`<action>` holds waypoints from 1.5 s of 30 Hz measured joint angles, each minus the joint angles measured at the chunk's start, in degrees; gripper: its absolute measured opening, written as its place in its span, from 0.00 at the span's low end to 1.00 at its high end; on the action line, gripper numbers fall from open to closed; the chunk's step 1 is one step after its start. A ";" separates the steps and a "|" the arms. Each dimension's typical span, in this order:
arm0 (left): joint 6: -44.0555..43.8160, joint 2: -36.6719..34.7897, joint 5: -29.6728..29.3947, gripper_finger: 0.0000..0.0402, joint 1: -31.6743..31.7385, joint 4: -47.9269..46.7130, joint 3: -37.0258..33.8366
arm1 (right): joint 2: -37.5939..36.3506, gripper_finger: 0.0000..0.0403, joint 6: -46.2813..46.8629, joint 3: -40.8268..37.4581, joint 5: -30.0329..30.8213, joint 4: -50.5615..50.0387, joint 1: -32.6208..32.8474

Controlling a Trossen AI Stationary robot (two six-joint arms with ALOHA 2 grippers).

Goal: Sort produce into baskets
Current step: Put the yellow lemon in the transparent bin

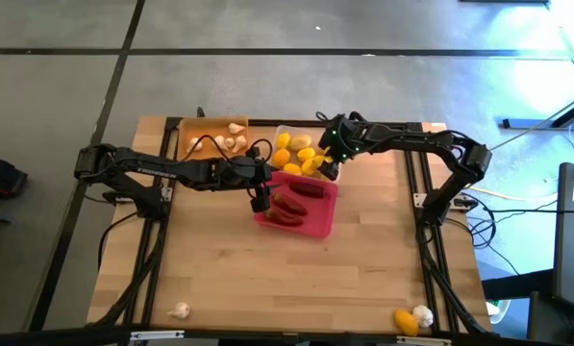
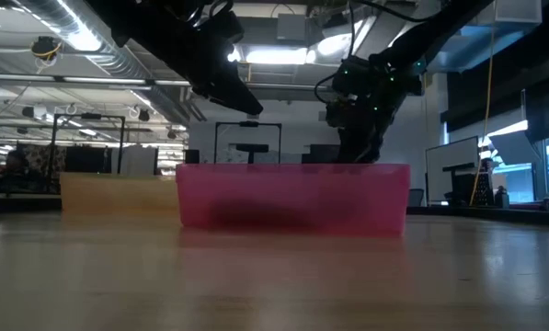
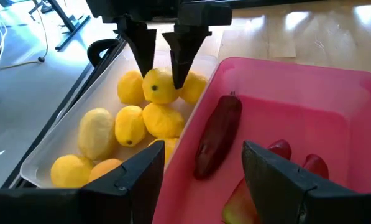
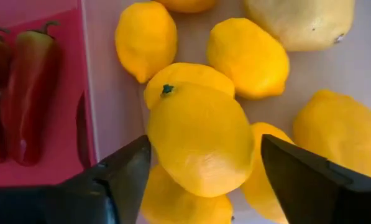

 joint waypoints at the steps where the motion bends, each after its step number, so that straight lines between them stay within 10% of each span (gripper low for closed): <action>1: 0.00 0.00 0.00 0.52 0.00 0.00 0.00 | -0.24 0.75 -0.04 0.00 0.54 -0.20 -0.02; 15: -0.22 0.00 0.00 0.52 0.00 0.17 0.00 | -7.64 0.71 2.14 0.12 27.99 -2.47 -0.02; 25: -0.37 0.00 0.00 0.52 0.00 0.19 0.00 | -14.00 0.70 4.74 3.88 14.73 -17.06 3.41; 45: -3.16 -0.02 0.02 0.52 -0.05 -0.28 0.00 | -25.41 0.70 39.93 4.35 12.70 -43.51 38.60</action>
